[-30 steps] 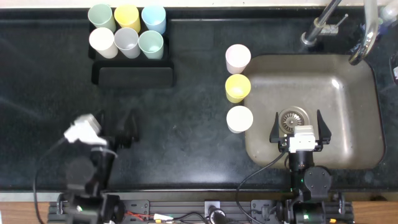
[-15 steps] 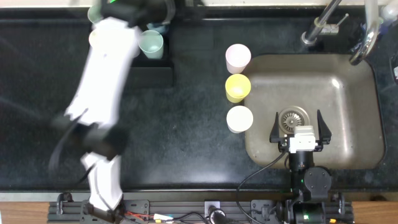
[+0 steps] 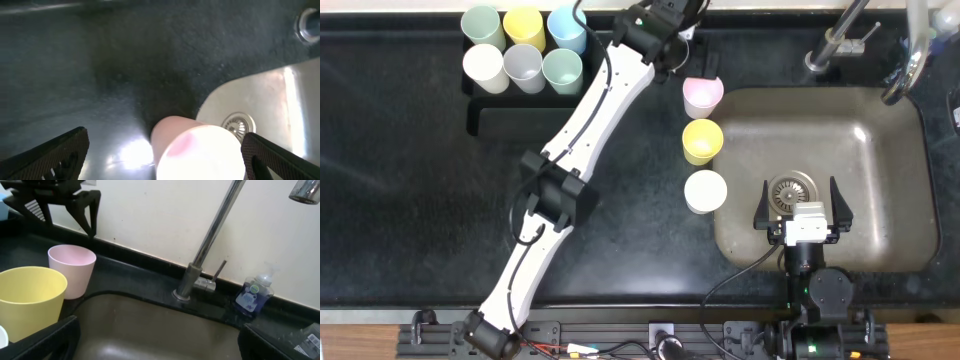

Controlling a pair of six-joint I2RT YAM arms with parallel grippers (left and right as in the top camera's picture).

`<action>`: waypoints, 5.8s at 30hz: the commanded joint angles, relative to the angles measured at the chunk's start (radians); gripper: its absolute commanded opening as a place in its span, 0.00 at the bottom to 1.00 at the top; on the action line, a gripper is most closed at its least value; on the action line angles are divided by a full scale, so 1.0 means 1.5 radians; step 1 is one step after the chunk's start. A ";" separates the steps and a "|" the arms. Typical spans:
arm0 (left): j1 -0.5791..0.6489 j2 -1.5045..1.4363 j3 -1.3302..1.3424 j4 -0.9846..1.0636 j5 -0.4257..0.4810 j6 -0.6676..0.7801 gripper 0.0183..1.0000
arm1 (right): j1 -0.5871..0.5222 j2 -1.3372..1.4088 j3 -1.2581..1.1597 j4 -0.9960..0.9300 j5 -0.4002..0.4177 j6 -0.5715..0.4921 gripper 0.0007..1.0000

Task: Store Cups

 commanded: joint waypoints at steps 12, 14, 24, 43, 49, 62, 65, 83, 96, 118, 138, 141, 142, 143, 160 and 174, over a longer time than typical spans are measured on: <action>0.007 0.010 0.024 -0.095 -0.014 -0.031 0.98 | 0.004 -0.006 -0.009 0.004 0.002 0.001 1.00; 0.007 0.016 0.024 -0.106 -0.011 -0.031 0.97 | 0.004 -0.006 -0.009 0.004 0.002 0.001 1.00; 0.006 0.033 0.024 -0.109 0.009 -0.031 0.96 | 0.004 -0.006 -0.009 0.004 0.002 0.001 1.00; 0.002 0.045 0.024 -0.124 0.029 -0.036 0.31 | 0.004 -0.006 -0.009 0.004 0.002 0.001 1.00; -0.005 0.065 0.024 -0.110 0.034 -0.053 0.02 | 0.004 -0.006 -0.009 0.004 0.002 0.001 1.00; 0.054 -0.180 0.025 -0.212 -0.119 -0.146 0.02 | 0.004 -0.006 -0.009 0.004 0.002 0.001 1.00; 0.063 -0.277 0.025 -0.271 -0.194 -0.187 0.02 | 0.004 -0.006 -0.009 0.004 0.002 0.001 1.00; 0.324 -0.677 -0.582 -0.219 -0.210 -0.166 0.02 | 0.004 -0.006 -0.009 0.004 0.002 0.001 1.00; 0.540 -0.653 -0.747 -0.037 -0.014 -0.082 0.02 | 0.004 -0.006 -0.009 0.004 0.002 0.001 1.00; 0.506 -0.507 -0.747 0.073 -0.057 -0.085 0.02 | 0.004 -0.006 -0.009 0.004 0.002 0.001 1.00; 0.509 -0.458 -0.747 0.085 -0.082 -0.082 0.02 | 0.004 -0.006 -0.009 0.004 0.002 0.001 1.00; 0.509 -0.454 -0.747 0.085 -0.082 -0.082 0.02 | 0.004 -0.006 -0.009 0.004 0.002 0.001 1.00; 0.509 -0.452 -0.747 0.085 -0.082 -0.082 0.02 | 0.004 -0.006 -0.009 0.004 0.002 0.001 1.00; 0.509 -0.450 -0.747 0.085 -0.082 -0.082 0.02 | 0.004 -0.006 -0.009 0.004 0.002 0.001 1.00; 0.509 -0.420 -0.747 0.086 -0.079 -0.082 0.57 | 0.004 -0.006 -0.009 0.004 0.002 0.001 1.00; 0.472 -0.610 -0.747 0.076 0.005 -0.083 1.00 | 0.004 -0.006 -0.009 0.004 0.002 0.001 1.00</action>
